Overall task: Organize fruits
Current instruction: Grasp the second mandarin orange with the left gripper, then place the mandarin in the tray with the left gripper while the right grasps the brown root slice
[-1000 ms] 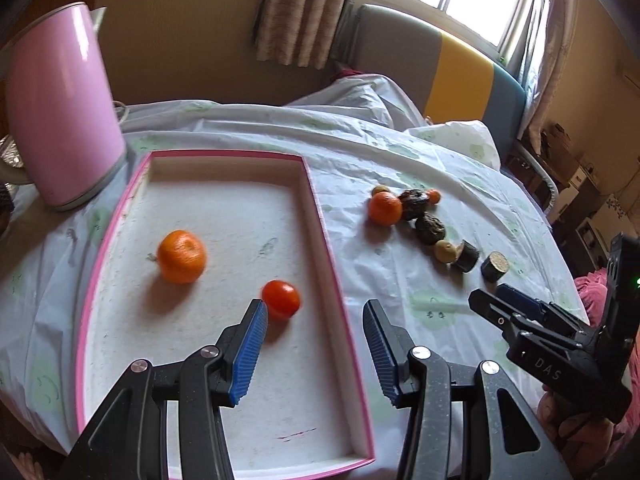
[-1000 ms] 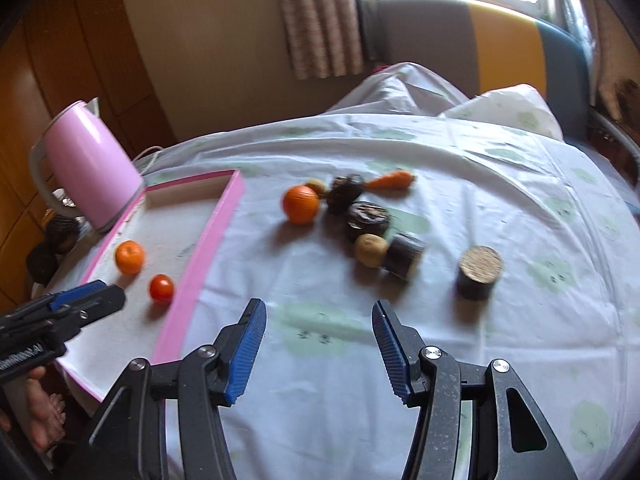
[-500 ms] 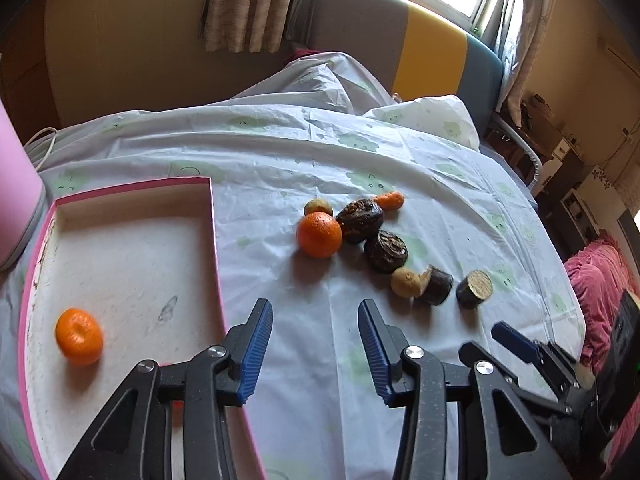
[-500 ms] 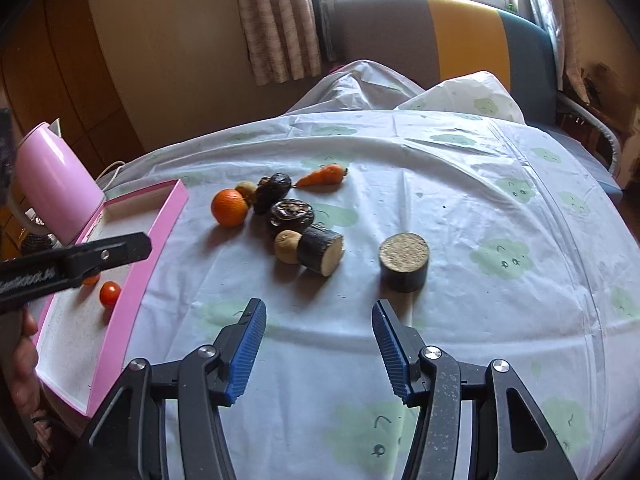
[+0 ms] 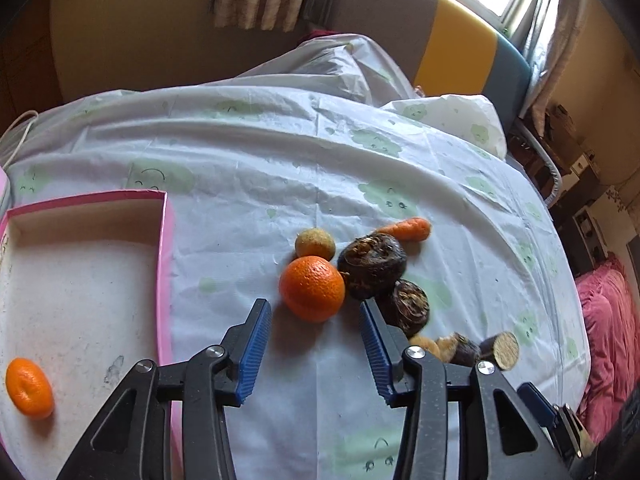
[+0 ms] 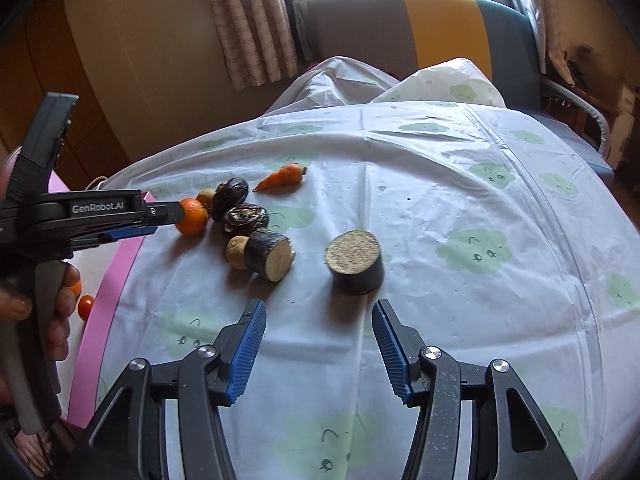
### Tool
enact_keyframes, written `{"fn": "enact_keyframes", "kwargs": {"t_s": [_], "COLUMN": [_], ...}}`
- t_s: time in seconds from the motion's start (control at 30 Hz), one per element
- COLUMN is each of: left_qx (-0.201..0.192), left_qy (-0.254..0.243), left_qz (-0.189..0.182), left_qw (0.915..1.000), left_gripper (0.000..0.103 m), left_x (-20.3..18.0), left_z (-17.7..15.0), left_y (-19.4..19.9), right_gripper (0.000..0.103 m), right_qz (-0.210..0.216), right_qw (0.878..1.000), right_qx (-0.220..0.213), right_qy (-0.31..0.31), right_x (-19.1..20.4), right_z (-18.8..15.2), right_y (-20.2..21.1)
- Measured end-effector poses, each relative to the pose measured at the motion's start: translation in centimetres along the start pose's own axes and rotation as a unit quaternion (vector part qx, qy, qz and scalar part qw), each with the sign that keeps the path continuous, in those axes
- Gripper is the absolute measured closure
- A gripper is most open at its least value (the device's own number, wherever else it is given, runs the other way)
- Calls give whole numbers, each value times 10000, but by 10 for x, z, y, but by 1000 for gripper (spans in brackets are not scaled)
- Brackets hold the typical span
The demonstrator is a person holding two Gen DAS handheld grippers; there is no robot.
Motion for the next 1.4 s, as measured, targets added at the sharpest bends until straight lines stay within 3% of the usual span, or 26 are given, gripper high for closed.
{"fn": "enact_keyframes", "kwargs": {"t_s": [0.3,0.33,0.53,0.77,0.87,1.17,1.4], "left_qx": [134,153,80,-32,-102,-365,-811], "left_qy": [160,146,-194,-458,-511,-371,229], "left_qz": [50,51,41,-119,-202,-454,-182], "left_qw": [9998,9998,9998,9989,9984,9976,9963], "left_gripper": [58,64,65,65,65,65,65], "left_x": [-1,-1,-2,-1,-1,15,79], "left_z": [7,6,-11,-41,-50,-62,-43], "left_y": [-27,-28,-17,13,28,80,114], "right_gripper": [47,47,47,47,66,65,66], "right_qz": [-103,-108,-127,-361,-476,-431,-450], "right_qw": [9996,9996,9998,9970,9957,9965,9963], "right_qx": [44,42,96,273,288,217,211], "right_qy": [-248,-255,-73,626,736,686,708], "right_x": [-23,-24,-22,-12,-11,-12,-11], "right_z": [-2,-1,6,20,19,16,15], "right_y": [-5,-5,-17,-45,-46,-48,-48]}}
Point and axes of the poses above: each gripper's, at about its wrist camera, not at the fingertips, and y roughly against the way its jaws point, x to its left, z to its top, the point moved 5 cm from there along -y, roughly the way its jaws point, and after that the axes turned 14 degrees about y, right-handed, at the moved point
